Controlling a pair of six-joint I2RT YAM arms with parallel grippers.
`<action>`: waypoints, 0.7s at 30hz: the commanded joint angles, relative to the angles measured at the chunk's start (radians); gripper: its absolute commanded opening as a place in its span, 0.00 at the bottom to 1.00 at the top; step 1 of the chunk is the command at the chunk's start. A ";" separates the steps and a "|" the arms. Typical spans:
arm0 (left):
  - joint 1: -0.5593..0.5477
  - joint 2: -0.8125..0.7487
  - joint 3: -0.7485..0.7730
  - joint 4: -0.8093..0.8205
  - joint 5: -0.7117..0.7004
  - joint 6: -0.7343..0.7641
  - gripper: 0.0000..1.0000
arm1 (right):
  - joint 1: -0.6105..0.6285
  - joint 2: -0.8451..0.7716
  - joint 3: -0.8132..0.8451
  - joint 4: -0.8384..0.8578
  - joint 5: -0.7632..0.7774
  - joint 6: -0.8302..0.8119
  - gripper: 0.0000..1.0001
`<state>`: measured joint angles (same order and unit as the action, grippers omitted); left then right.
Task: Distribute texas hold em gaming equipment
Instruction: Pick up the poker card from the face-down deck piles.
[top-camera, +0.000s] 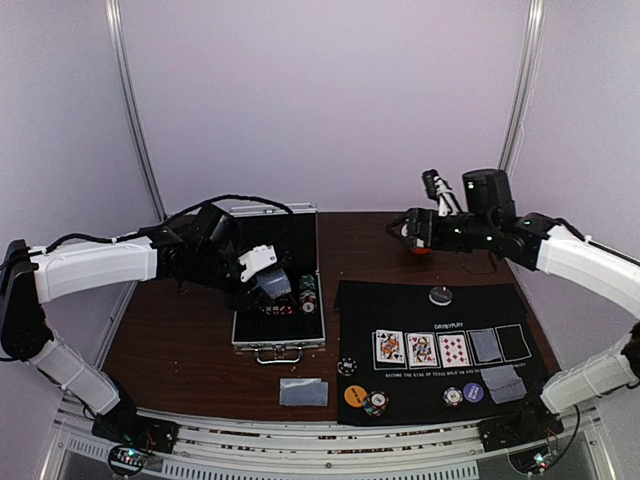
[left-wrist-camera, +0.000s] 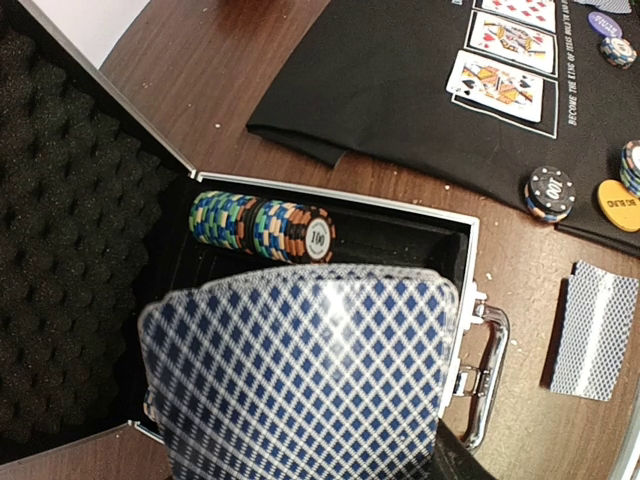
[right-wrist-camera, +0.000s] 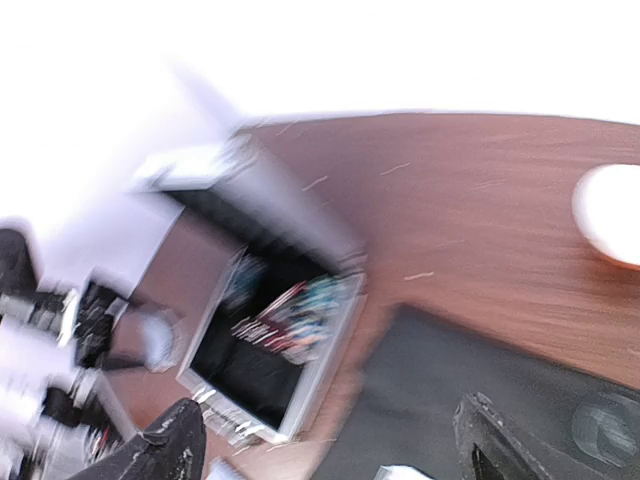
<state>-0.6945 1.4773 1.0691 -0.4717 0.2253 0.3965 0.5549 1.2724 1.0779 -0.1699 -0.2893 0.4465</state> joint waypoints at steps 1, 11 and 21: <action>0.008 -0.042 -0.003 0.046 0.040 0.017 0.50 | 0.131 0.246 0.142 0.119 -0.272 -0.058 0.89; 0.009 -0.049 -0.007 0.051 0.059 0.022 0.50 | 0.260 0.613 0.462 0.158 -0.457 -0.092 0.93; 0.008 -0.042 -0.006 0.056 0.061 0.021 0.50 | 0.274 0.728 0.522 0.184 -0.515 -0.100 0.91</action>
<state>-0.6880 1.4418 1.0676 -0.4633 0.2699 0.4068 0.8131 1.9762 1.5570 -0.0246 -0.7528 0.3630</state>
